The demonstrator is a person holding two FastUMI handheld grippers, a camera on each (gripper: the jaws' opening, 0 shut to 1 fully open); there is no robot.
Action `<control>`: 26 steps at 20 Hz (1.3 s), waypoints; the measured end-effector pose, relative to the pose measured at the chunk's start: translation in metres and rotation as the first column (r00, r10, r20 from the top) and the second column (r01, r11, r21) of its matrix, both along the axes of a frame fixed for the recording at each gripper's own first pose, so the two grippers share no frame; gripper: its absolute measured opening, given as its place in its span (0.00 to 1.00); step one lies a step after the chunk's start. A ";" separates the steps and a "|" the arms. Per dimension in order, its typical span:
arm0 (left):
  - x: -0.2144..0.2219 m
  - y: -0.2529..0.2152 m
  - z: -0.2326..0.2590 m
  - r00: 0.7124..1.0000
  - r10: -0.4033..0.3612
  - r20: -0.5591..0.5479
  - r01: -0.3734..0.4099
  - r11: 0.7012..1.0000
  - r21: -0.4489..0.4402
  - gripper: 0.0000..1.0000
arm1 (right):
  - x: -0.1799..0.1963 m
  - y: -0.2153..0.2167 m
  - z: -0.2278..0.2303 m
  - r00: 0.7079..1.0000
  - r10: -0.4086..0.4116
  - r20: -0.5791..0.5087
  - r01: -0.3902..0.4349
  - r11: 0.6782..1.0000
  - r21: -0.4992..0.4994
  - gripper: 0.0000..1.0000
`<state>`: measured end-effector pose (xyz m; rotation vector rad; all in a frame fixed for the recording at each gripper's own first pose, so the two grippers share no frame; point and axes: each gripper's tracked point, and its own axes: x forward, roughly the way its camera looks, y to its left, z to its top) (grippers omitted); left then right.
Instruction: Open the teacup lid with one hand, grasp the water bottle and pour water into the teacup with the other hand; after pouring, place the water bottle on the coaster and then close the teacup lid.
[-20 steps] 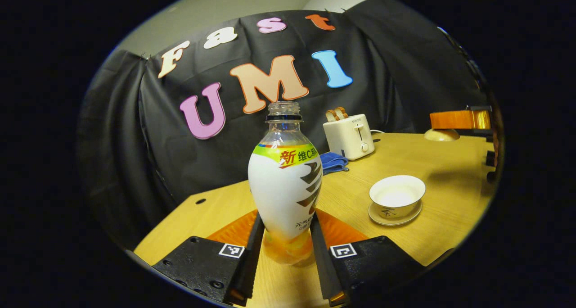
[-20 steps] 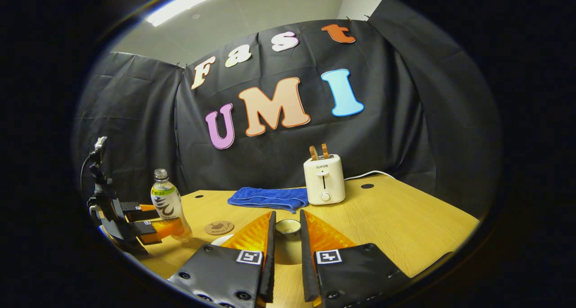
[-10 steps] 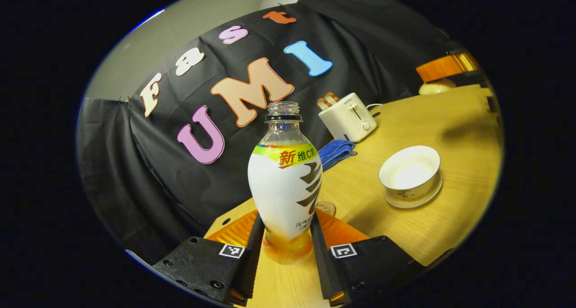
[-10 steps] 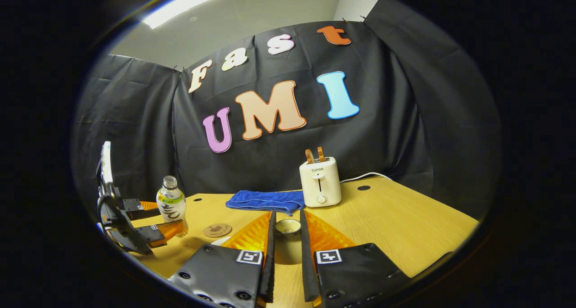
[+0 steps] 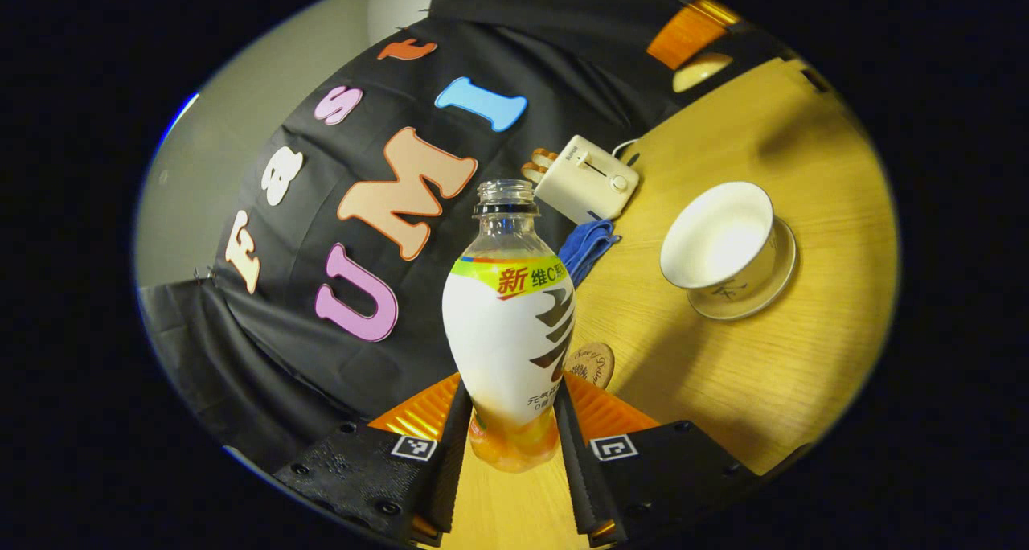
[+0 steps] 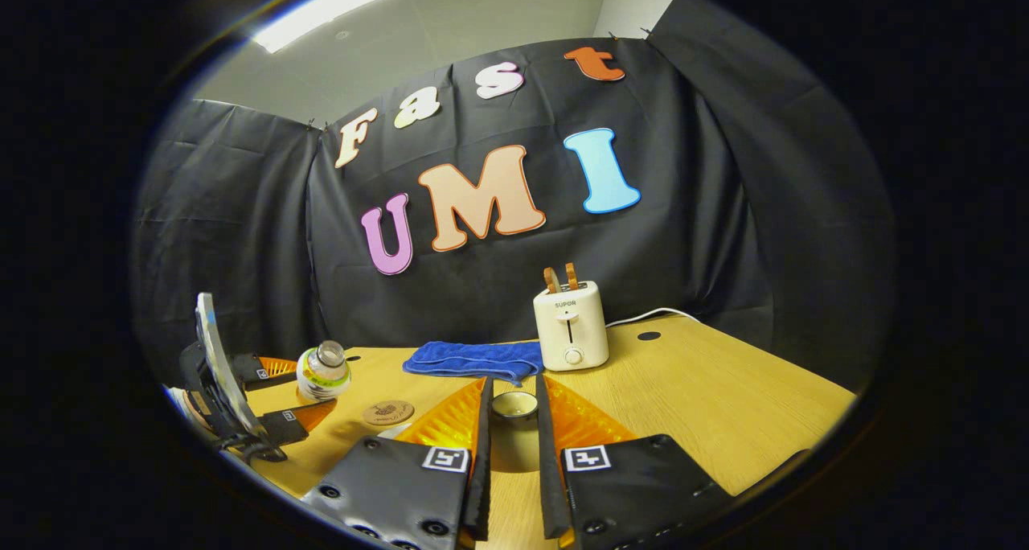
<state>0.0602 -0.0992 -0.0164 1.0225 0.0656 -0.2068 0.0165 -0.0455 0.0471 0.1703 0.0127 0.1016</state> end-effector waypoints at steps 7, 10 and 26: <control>-0.007 -0.005 -0.017 0.998 -0.053 -0.022 0.057 0.965 0.254 0.54 | 0.001 -0.001 -0.001 1.000 0.003 -0.005 -0.003 1.000 0.009 0.31; -0.009 -0.009 -0.016 0.997 -0.066 -0.027 0.071 0.946 0.315 0.54 | 0.001 -0.001 -0.001 1.000 0.006 -0.002 -0.006 1.000 0.014 0.29; 0.010 -0.004 0.000 0.992 -0.102 -0.080 0.129 0.723 0.679 0.54 | 0.000 -0.001 0.000 1.000 0.020 -0.002 -0.020 0.999 0.039 0.27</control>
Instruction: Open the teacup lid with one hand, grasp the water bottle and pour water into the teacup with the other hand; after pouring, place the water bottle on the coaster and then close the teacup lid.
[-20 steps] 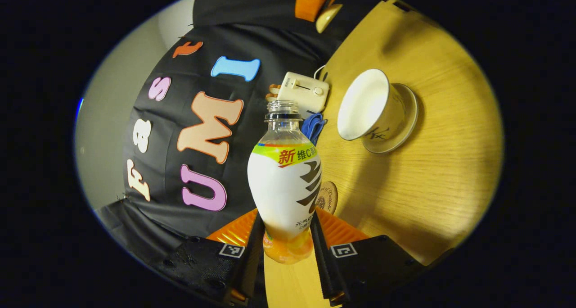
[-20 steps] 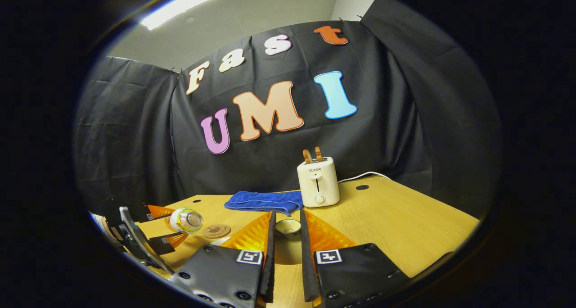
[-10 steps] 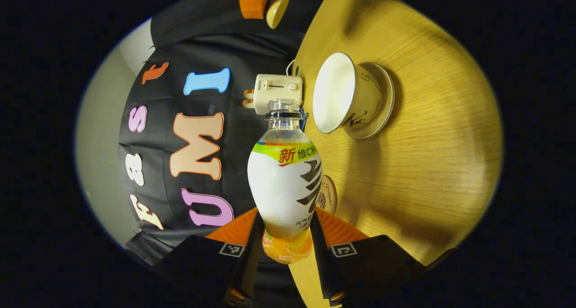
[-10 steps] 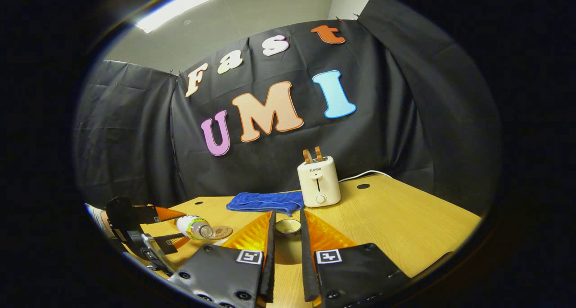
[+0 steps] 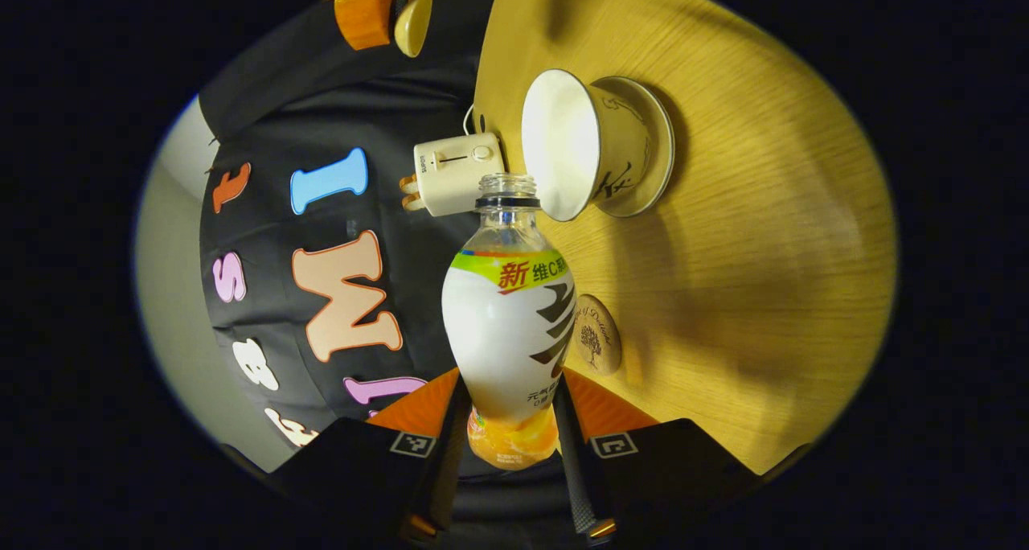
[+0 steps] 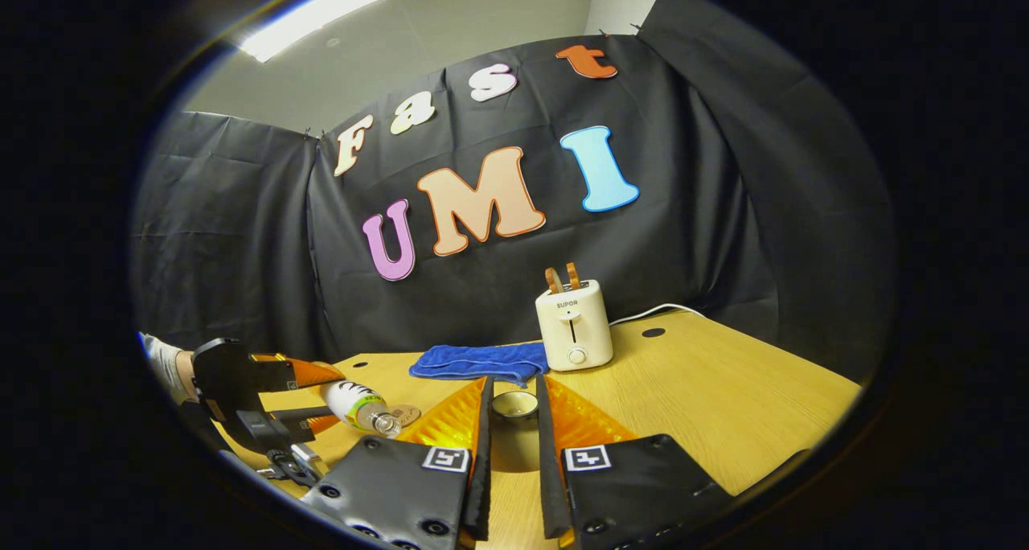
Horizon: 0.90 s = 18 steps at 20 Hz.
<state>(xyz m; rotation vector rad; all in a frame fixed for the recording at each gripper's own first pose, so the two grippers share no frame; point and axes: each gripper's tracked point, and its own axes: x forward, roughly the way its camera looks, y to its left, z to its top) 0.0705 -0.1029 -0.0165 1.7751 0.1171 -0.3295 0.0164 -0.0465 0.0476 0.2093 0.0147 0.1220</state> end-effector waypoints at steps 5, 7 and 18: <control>0.003 0.001 0.006 1.000 -0.007 0.003 0.007 0.997 0.080 0.55 | 0.000 -0.001 0.000 1.000 0.001 -0.002 -0.001 1.000 0.008 0.27; 0.003 0.001 0.009 1.000 -0.010 0.007 0.009 0.994 0.105 0.55 | -0.001 0.000 0.001 1.000 0.004 0.000 -0.004 1.000 0.009 0.29; 0.006 -0.010 0.031 0.998 -0.050 0.033 0.039 0.962 0.270 0.55 | -0.004 0.000 0.006 1.000 0.009 0.011 -0.009 1.000 0.017 0.31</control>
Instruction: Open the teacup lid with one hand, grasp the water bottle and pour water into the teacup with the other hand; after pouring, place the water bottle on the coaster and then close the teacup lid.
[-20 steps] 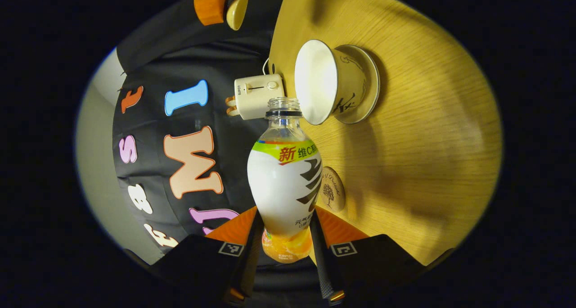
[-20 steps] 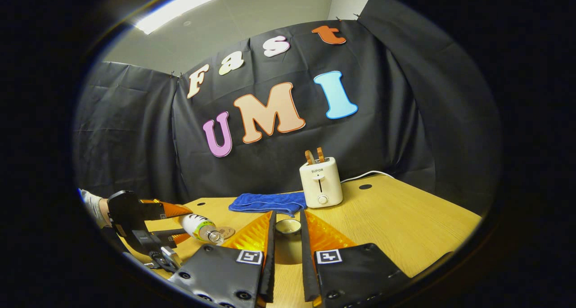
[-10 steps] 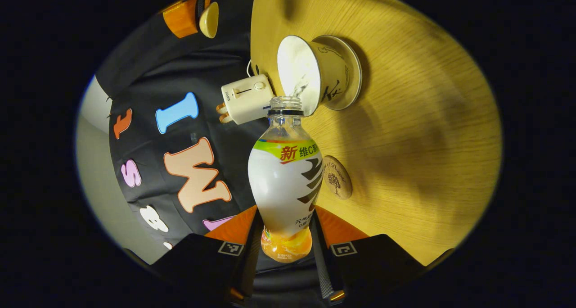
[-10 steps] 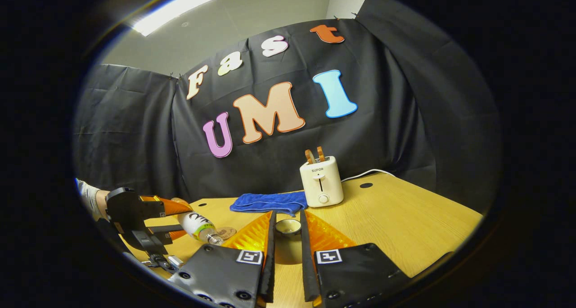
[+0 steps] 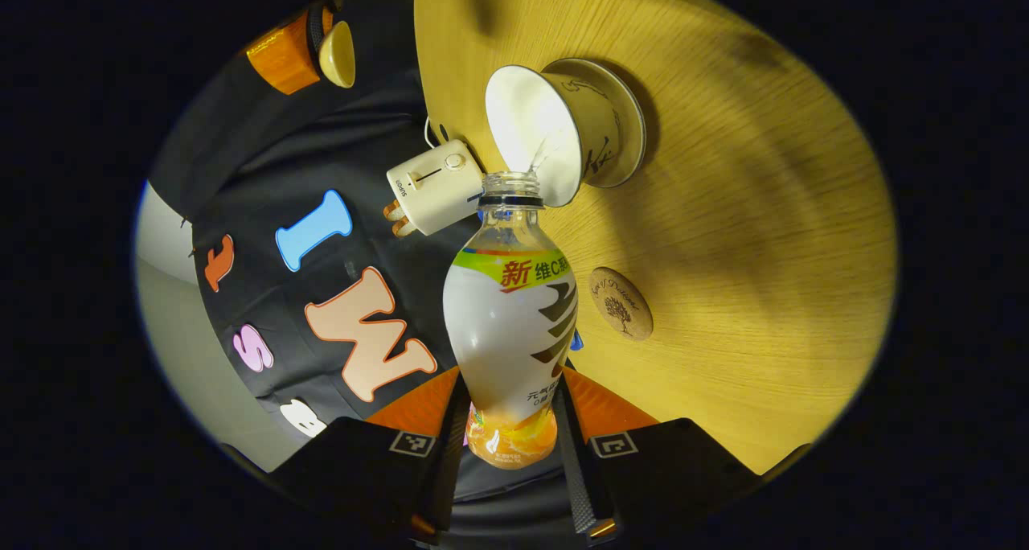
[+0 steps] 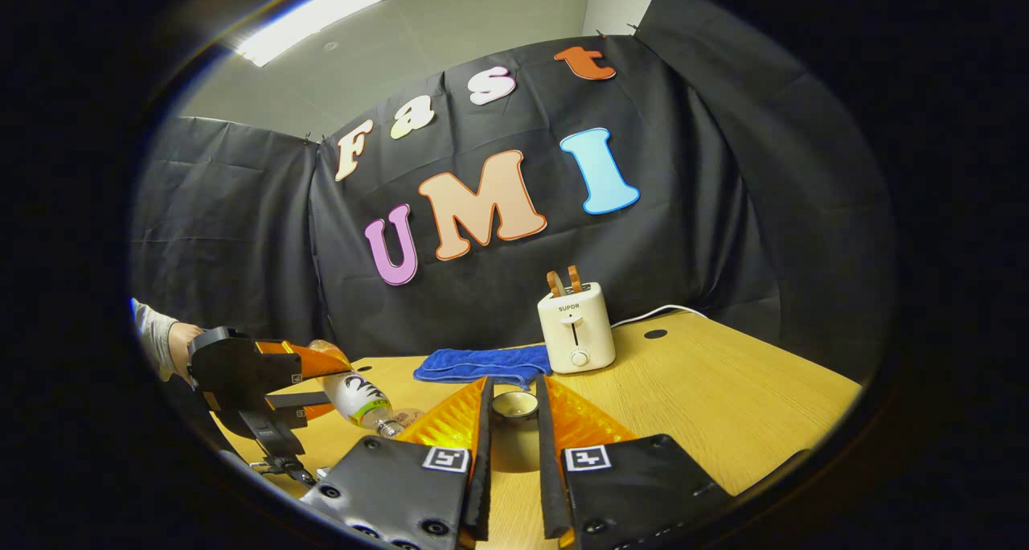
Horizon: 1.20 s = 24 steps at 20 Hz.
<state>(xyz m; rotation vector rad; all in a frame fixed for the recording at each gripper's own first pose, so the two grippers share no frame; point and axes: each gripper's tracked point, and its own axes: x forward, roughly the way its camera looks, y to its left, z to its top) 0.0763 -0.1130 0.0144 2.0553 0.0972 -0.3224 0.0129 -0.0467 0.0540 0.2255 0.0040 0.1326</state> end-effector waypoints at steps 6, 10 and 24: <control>0.006 -0.004 0.013 1.000 0.000 0.008 -0.001 0.996 0.089 0.56 | -0.001 0.003 0.001 1.000 0.007 0.000 -0.007 1.000 0.003 0.31; 0.008 -0.006 0.019 1.000 0.002 0.004 -0.002 0.987 0.158 0.56 | -0.002 0.004 0.002 1.000 0.011 0.001 -0.011 1.000 -0.001 0.31; 0.001 -0.020 0.017 1.000 -0.020 -0.003 0.020 0.958 0.285 0.55 | -0.002 0.004 0.003 1.000 0.018 -0.002 -0.018 1.000 0.007 0.31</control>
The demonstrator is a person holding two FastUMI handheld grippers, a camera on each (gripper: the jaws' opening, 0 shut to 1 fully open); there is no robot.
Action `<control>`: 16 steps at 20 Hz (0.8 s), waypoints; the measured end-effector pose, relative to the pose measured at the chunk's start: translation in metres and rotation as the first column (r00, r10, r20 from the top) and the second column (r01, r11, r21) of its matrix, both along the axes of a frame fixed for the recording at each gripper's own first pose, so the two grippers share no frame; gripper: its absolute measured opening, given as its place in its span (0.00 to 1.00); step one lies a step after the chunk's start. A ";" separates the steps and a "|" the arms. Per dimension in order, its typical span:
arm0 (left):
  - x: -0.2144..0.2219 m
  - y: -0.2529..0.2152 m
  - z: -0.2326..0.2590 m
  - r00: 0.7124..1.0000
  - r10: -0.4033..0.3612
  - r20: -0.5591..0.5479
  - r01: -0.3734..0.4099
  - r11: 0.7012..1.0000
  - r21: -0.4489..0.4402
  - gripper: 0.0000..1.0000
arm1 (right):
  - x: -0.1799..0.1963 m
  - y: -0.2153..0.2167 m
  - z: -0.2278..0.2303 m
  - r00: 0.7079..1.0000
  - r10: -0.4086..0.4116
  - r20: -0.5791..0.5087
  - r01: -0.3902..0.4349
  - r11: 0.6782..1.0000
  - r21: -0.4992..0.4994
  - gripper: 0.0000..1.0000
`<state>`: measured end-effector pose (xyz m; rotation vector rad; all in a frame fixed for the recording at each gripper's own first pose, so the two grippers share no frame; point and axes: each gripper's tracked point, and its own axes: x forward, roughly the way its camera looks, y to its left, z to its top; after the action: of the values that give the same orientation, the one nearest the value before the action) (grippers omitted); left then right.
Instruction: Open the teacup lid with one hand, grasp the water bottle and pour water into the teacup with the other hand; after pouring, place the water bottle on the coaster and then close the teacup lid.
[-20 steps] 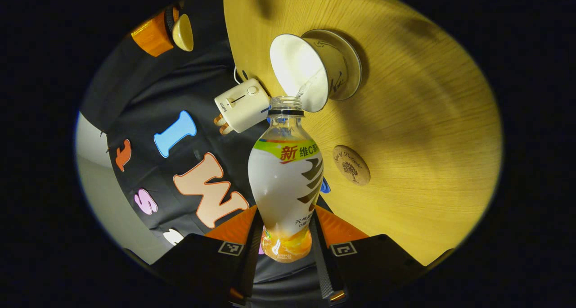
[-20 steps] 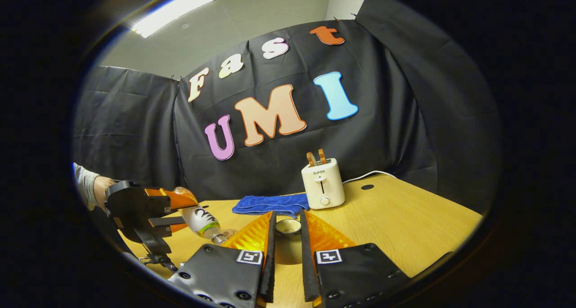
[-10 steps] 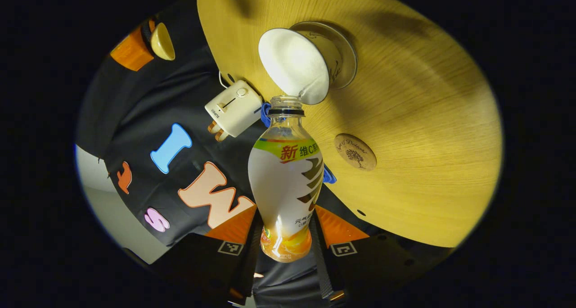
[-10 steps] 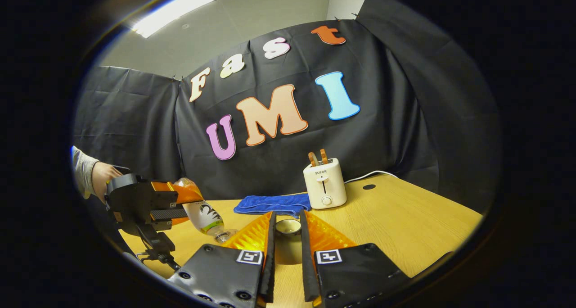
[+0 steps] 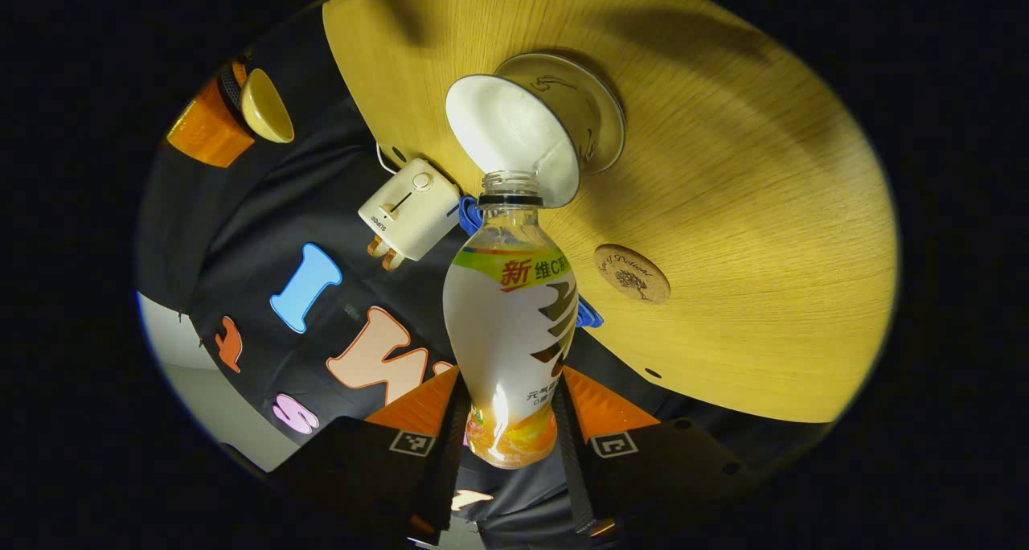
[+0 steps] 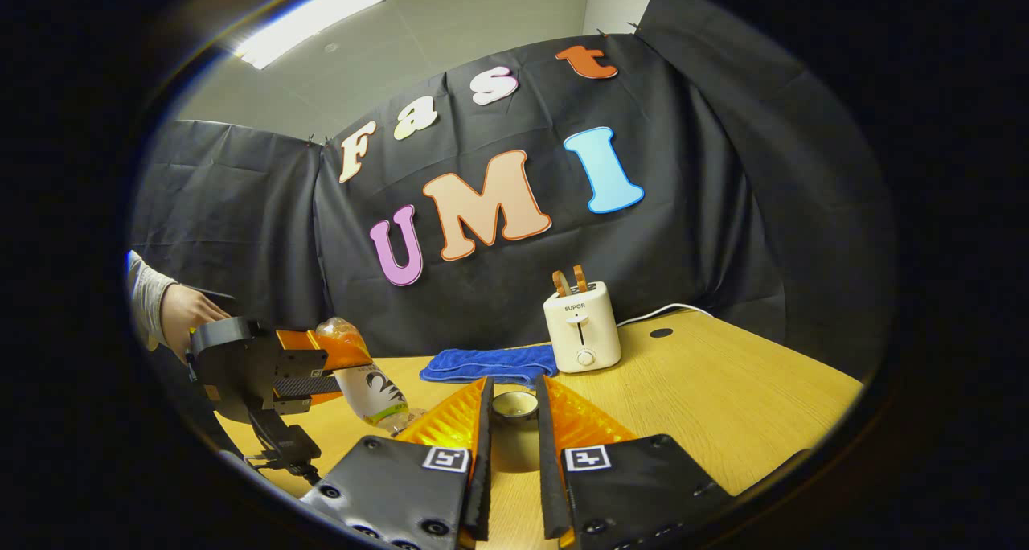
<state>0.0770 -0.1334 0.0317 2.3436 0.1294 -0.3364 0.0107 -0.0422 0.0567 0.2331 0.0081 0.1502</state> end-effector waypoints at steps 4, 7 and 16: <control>-0.003 0.004 -0.010 0.999 0.018 -0.032 -0.019 1.000 -0.017 0.55 | -0.001 0.002 0.001 1.000 0.003 0.001 -0.003 1.000 -0.005 0.30; -0.008 0.016 -0.024 0.994 0.058 -0.088 -0.065 0.995 -0.077 0.55 | -0.001 0.003 0.000 1.000 0.004 -0.001 -0.004 1.000 -0.008 0.29; -0.018 0.034 -0.062 0.952 0.144 -0.269 -0.256 0.859 -0.444 0.55 | -0.002 0.002 0.000 1.000 0.006 -0.002 -0.006 1.000 -0.003 0.27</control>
<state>0.0593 -0.0999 -0.0304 1.7791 0.3602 -0.4734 0.0092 -0.0399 0.0567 0.2306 0.0113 0.1557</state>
